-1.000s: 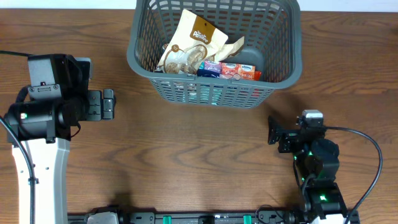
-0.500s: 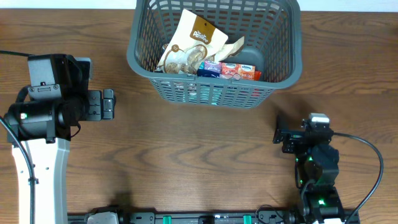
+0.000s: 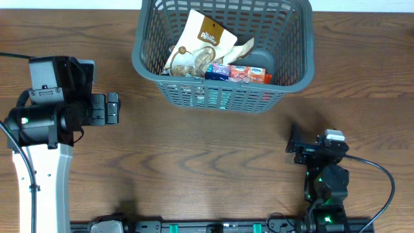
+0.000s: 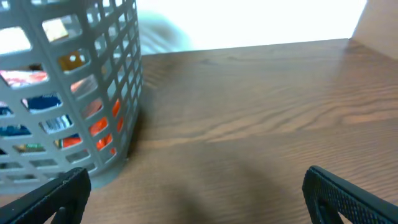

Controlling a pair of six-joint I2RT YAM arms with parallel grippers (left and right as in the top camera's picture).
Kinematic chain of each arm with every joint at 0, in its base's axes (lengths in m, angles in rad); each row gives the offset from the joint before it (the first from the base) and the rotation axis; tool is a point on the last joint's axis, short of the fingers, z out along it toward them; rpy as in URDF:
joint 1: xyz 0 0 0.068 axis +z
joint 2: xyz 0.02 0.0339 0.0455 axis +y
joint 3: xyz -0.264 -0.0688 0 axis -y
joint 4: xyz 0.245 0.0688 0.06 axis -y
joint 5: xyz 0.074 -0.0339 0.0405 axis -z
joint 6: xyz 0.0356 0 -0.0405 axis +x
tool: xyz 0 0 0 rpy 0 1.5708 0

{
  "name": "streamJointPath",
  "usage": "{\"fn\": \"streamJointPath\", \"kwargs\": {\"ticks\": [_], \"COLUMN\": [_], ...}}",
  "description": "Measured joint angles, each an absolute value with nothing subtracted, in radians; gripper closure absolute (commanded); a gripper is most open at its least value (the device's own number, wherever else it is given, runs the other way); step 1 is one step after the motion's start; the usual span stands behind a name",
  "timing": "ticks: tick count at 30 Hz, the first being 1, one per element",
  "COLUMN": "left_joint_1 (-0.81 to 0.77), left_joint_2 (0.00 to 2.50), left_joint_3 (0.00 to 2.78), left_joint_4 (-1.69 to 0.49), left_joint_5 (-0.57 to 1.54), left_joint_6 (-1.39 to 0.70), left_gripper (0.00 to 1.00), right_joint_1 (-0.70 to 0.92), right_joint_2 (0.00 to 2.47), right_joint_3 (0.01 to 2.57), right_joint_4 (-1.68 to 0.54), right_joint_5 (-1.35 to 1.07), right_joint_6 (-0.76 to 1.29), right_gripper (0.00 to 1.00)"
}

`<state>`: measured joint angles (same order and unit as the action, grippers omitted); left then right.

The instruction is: Pack container

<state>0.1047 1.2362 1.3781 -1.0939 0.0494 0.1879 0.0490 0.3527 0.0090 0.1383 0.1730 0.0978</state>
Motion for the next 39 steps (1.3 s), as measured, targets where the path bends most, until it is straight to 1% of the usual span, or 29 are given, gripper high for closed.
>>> {"fn": "streamJointPath", "kwargs": {"ticks": [9, 18, 23, 39], "left_joint_1": [0.105, 0.105, 0.105, 0.105], "left_joint_2": [1.236, 1.236, 1.236, 1.236], "left_joint_3": [1.378, 1.378, 1.378, 1.378], "left_joint_4": [-1.094, -1.094, -1.094, -1.094], "left_joint_5": [0.049, 0.050, 0.049, 0.049], "left_joint_6": [0.188, 0.188, 0.188, 0.188], "left_gripper": [0.01, 0.01, 0.01, 0.01], "right_joint_1": [0.043, 0.043, 0.043, 0.043], "right_joint_2": [0.245, 0.106, 0.043, 0.015], "right_joint_3": [0.009, 0.008, 0.008, 0.008], "right_joint_4": [0.099, -0.043, -0.055, -0.059], "right_joint_5": [0.176, 0.163, 0.154, 0.112], "right_joint_6": [0.098, 0.098, 0.098, 0.044], "right_gripper": [0.01, 0.01, 0.01, 0.01]}}
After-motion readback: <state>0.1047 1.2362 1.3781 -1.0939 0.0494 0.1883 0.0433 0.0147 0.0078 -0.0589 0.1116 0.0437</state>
